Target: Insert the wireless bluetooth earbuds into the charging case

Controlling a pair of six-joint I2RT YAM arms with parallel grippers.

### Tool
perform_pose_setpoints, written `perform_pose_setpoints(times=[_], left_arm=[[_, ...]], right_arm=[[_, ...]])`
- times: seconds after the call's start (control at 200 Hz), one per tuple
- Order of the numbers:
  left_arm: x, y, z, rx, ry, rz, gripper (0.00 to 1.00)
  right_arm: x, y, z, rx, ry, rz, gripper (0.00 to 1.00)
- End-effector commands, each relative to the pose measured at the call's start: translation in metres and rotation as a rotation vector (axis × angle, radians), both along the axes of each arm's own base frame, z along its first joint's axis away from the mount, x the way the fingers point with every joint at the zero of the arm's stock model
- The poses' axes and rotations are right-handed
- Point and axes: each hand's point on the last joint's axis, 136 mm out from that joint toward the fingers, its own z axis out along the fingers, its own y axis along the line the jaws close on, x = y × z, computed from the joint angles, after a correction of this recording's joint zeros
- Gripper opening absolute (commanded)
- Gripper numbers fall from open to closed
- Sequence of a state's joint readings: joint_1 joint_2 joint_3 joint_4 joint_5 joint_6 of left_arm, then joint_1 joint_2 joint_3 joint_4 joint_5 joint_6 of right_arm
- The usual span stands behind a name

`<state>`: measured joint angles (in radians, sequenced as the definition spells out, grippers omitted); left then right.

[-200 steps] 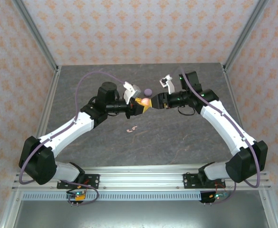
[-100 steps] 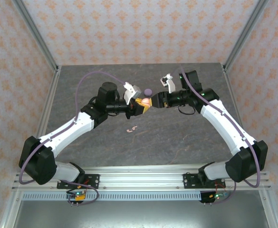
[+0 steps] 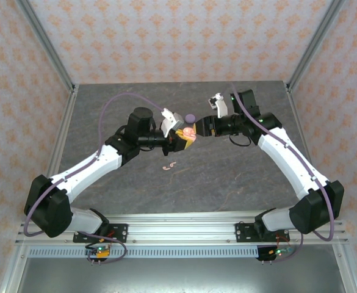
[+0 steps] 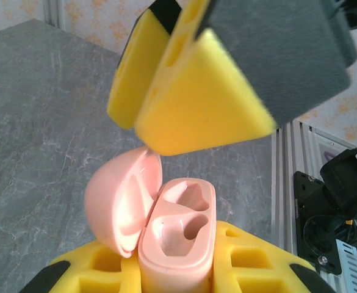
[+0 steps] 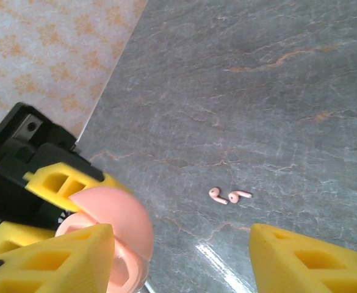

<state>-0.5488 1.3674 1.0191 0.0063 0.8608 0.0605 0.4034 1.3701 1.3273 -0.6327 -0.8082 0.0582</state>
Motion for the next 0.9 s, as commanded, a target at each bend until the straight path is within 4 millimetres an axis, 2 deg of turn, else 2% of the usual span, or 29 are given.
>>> perform_pose_setpoints(times=[0.0,0.135,0.255,0.37,0.626,0.891], left_arm=[[-0.002,0.002,0.012,-0.007,-0.065,0.002,0.10],[0.003,0.007,0.005,0.016,-0.062,0.049,0.10],[0.007,0.014,-0.001,0.037,-0.065,0.102,0.10],[0.005,0.019,0.001,0.002,-0.062,0.137,0.10],[-0.014,0.031,0.007,-0.050,-0.068,0.162,0.11],[-0.033,0.044,-0.002,-0.053,-0.077,0.167,0.12]], right_arm=[[0.012,-0.008,0.006,-0.043,-0.033,-0.081,0.61],[0.021,-0.023,0.002,-0.094,-0.045,-0.179,0.62],[0.028,-0.044,-0.005,-0.148,-0.041,-0.304,0.62],[0.025,-0.054,-0.029,-0.213,0.021,-0.340,0.62],[0.012,-0.032,-0.083,-0.206,0.186,-0.246,0.60],[0.011,0.002,-0.132,-0.213,0.284,-0.171,0.57]])
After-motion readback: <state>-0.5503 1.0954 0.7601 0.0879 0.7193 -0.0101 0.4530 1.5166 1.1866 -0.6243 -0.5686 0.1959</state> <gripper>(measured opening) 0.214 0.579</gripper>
